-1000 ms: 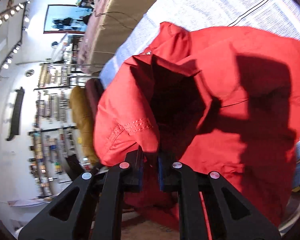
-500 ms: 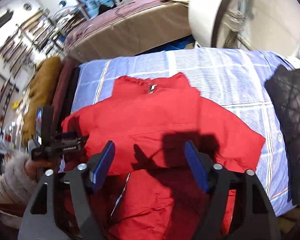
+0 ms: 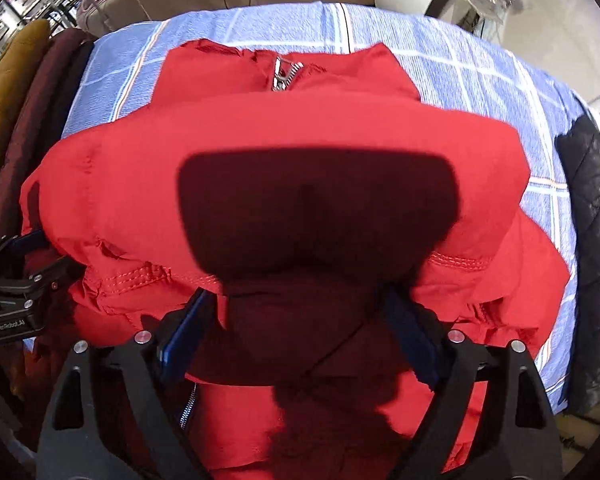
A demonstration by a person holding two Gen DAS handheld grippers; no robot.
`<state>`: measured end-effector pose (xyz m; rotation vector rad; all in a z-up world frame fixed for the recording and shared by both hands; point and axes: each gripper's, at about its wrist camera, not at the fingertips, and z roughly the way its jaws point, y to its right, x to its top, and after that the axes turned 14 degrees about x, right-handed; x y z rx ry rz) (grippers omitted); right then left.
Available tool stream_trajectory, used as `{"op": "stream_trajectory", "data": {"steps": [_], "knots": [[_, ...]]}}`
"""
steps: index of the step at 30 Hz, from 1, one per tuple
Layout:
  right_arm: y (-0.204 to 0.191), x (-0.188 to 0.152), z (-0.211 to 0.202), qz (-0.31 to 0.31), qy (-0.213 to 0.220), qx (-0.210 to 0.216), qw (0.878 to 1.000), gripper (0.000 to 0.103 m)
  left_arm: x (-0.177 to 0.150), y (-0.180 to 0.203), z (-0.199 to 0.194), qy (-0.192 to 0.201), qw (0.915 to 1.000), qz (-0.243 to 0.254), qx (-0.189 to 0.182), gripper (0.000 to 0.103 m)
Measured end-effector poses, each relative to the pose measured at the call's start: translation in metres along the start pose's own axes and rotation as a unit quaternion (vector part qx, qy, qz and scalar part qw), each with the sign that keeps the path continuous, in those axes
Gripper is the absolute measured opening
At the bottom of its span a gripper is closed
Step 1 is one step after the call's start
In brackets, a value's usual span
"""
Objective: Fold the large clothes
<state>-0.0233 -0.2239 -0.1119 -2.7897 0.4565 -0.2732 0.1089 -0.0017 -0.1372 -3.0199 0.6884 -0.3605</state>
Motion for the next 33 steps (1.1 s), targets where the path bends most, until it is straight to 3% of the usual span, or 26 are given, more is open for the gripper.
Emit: {"op": "stream_trajectory", "data": {"steps": [15,33], "knots": [[-0.002,0.010,0.061,-0.013,-0.044,-0.056,0.997,0.098,0.004,0.014,0.036,-0.018,0.9977,0.024,0.061,0.098],[0.001,0.005,0.080,-0.012,-0.022,-0.060,0.998,0.099,0.005,0.016,0.050,-0.006,0.9958,0.028,0.087,0.099]]}}
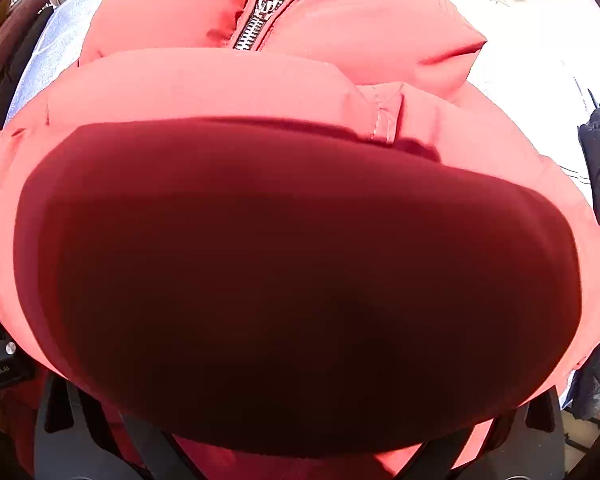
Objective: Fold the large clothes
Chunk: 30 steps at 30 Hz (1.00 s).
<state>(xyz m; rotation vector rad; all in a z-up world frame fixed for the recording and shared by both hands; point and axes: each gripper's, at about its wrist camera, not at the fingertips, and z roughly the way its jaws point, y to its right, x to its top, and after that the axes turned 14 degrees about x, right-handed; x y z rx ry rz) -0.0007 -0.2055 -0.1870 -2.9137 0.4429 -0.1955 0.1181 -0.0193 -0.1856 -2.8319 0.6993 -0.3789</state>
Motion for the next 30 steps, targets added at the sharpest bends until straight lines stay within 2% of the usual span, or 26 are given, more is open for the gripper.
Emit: {"op": "stream_trajectory", "data": {"steps": [12,19,20,21,25,30], "knots": [[-0.003,-0.005,-0.001,0.001,0.015,-0.001,1.000,0.099,-0.020,0.014,-0.014,0.017,0.9998,-0.004,0.006,0.098],[0.008,-0.005,-0.018,0.003,-0.013,0.018,1.000,0.099,-0.032,0.018,-0.033,0.025,0.9993,0.006,0.027,0.098],[0.016,0.011,-0.023,0.004,-0.014,0.022,1.000,0.099,-0.034,0.017,-0.039,0.029,0.9992,0.006,0.028,0.096],[0.016,0.010,-0.027,0.005,-0.012,0.025,1.000,0.098,-0.039,0.015,-0.046,0.037,0.9989,0.003,0.029,0.095],[0.020,-0.002,-0.049,0.014,0.011,0.050,0.999,0.098,-0.057,-0.005,-0.078,0.062,0.9980,-0.012,-0.005,0.093],[0.021,-0.016,-0.079,0.017,0.020,0.068,0.997,0.098,-0.086,-0.055,-0.109,0.093,0.9935,-0.042,-0.049,0.093]]}}
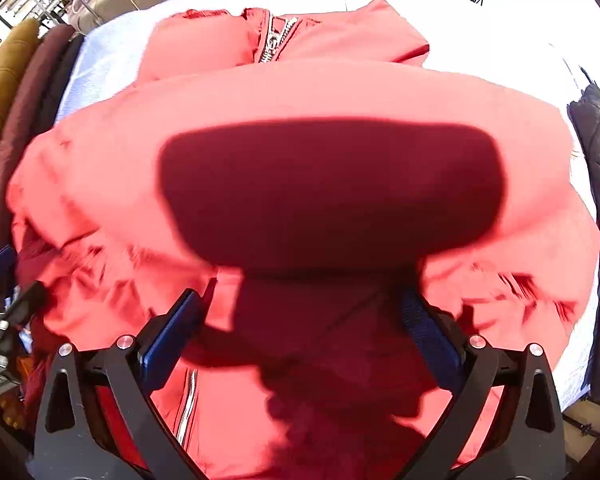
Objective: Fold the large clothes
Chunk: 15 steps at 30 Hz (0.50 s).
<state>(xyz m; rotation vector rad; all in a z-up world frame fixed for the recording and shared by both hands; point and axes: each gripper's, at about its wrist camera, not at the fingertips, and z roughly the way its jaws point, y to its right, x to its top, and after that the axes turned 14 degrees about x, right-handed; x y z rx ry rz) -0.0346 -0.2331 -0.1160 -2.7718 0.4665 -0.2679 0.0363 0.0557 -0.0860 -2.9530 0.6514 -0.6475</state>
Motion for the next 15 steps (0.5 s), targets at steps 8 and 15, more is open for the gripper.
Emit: {"op": "stream_trajectory", "data": {"steps": [8,15], "knots": [[0.012,-0.019,-0.055,0.034,0.020,0.017,0.999,0.098,-0.027,-0.086,-0.003,-0.056,0.9978,-0.036,-0.003,0.076],[0.043,-0.066,-0.089,0.084,0.034,0.004,0.996,0.098,-0.041,-0.109,-0.025,-0.085,0.9889,-0.050,-0.112,0.078]]}}
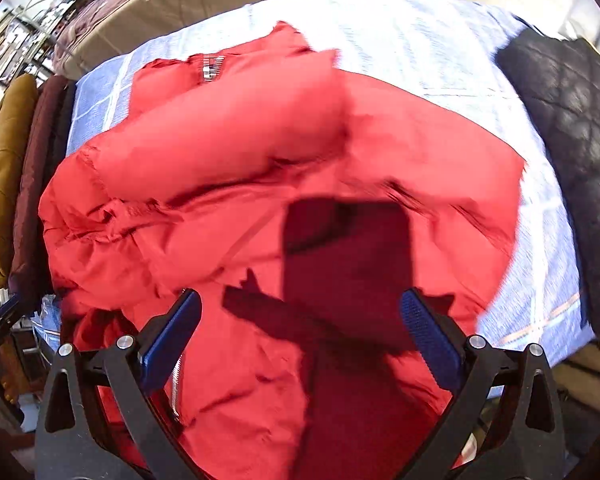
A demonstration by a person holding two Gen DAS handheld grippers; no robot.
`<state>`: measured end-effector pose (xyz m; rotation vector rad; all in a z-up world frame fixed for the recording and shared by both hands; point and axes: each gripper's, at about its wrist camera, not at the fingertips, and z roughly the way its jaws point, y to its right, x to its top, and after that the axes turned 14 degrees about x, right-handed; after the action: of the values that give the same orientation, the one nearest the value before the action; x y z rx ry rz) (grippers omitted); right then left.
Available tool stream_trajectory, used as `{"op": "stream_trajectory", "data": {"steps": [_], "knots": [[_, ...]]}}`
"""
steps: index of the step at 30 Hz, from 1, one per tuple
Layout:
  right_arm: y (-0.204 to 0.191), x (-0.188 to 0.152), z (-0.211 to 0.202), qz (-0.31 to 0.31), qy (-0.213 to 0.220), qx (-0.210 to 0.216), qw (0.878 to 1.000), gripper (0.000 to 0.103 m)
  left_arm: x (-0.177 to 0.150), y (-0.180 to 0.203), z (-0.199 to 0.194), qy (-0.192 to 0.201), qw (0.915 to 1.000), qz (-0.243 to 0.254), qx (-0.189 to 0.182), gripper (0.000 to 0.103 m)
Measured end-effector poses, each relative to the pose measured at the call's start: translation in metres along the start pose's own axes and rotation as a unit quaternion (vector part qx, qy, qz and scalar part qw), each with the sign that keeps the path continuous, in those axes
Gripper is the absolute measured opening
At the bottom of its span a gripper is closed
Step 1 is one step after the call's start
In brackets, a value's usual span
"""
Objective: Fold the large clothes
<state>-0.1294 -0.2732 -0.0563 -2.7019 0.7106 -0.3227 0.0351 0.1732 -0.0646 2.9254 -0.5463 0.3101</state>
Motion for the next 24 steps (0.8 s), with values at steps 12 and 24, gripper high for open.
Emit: {"op": "stream_trajectory", "data": {"steps": [12,24], "knots": [[0.108,-0.116,-0.053,0.177,0.015,0.002,0.984,0.098,-0.060,0.011,0.017,-0.120,0.9867,0.019,-0.108,0.078],[0.141,-0.171,-0.034,0.265,0.000,0.063,0.962,0.098,-0.066,-0.006,0.022,-0.140,0.9835,0.010,-0.114,0.078]]}}
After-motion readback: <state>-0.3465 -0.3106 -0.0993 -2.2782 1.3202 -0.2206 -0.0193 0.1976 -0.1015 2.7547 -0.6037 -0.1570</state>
